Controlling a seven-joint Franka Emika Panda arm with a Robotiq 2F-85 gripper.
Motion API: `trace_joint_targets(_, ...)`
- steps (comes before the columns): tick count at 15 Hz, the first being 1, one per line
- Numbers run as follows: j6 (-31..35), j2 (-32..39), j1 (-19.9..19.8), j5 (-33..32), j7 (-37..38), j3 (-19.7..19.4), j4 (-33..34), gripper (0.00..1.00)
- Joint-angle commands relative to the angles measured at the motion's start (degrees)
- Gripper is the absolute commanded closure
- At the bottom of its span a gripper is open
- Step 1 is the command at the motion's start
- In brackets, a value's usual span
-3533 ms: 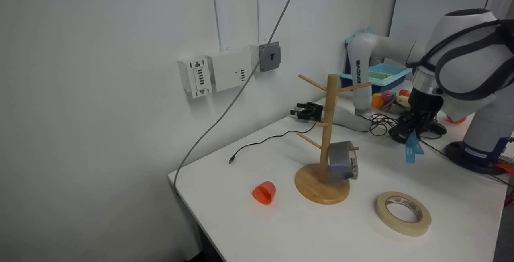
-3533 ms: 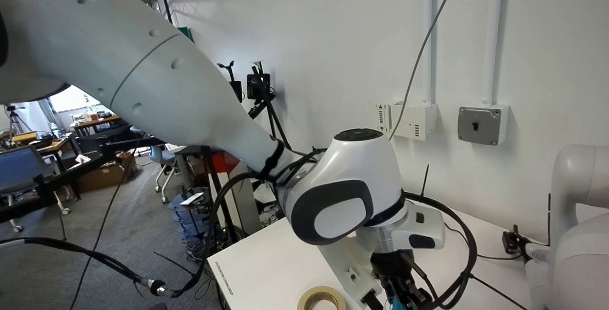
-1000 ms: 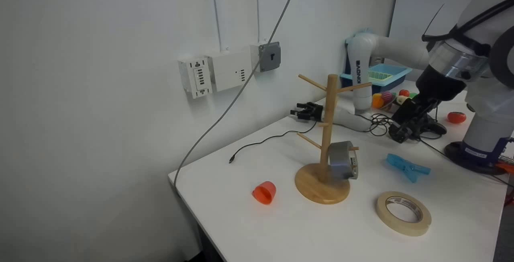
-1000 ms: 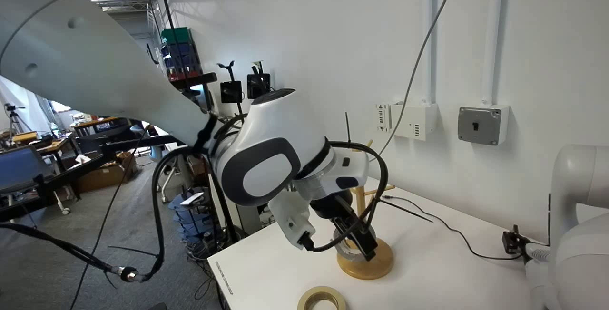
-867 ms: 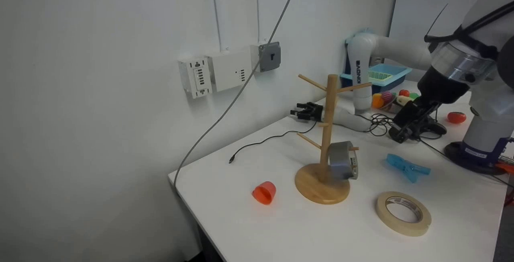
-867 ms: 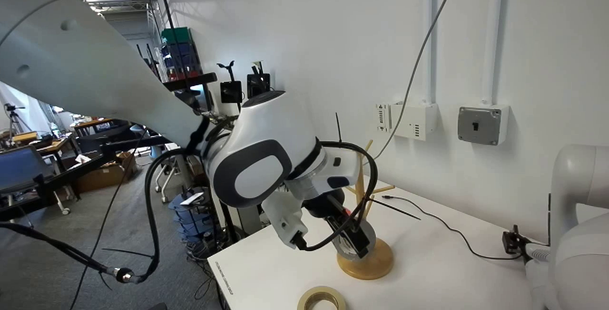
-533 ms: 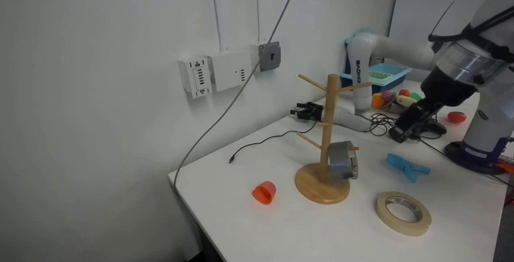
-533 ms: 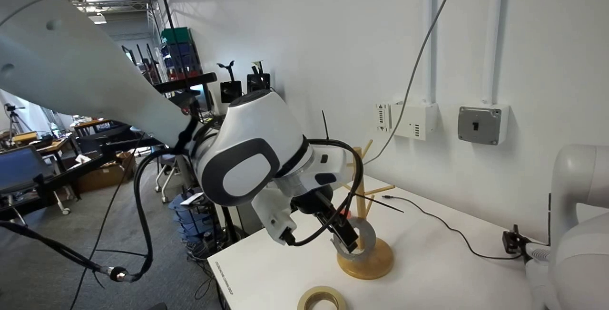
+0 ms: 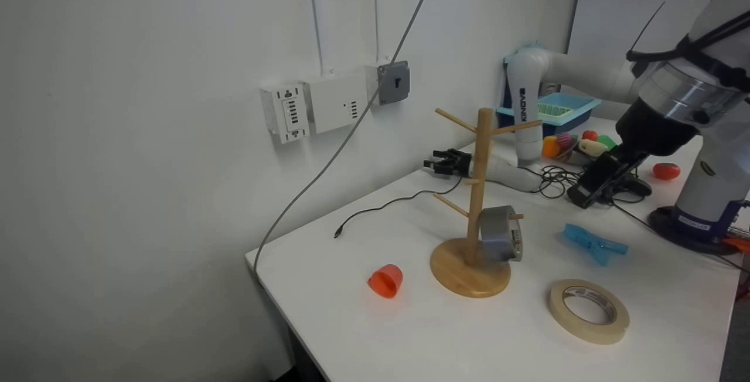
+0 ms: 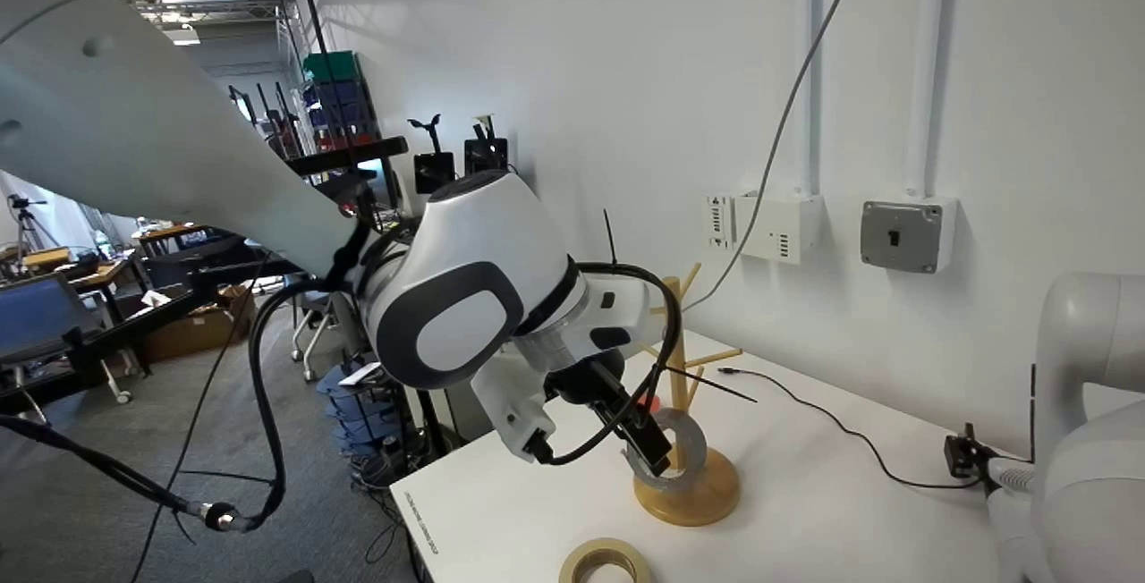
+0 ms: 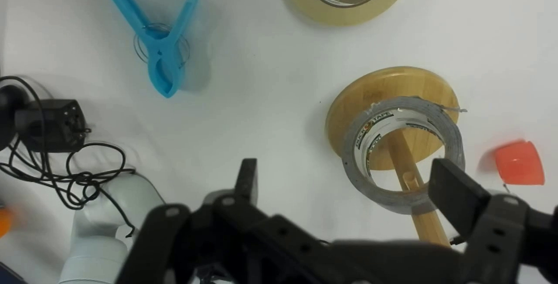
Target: Remove the peg and gray tape one at a time from the wooden holder and put them on the table
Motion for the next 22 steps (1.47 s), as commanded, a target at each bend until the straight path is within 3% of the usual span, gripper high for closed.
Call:
trace_joint_targets(1, 1.49, 0.32, 0.3, -0.37, 1.34, 0.37, -0.63, 0.0)
trace_joint_targets(10, 6.23, 4.86, 2.81, -4.39, 13.66, 0.88, -0.25, 0.0)
trace_joint_targets(22, 10.97, 12.42, 10.48, -14.28, 36.17, -3.39, 4.74, 0.0)
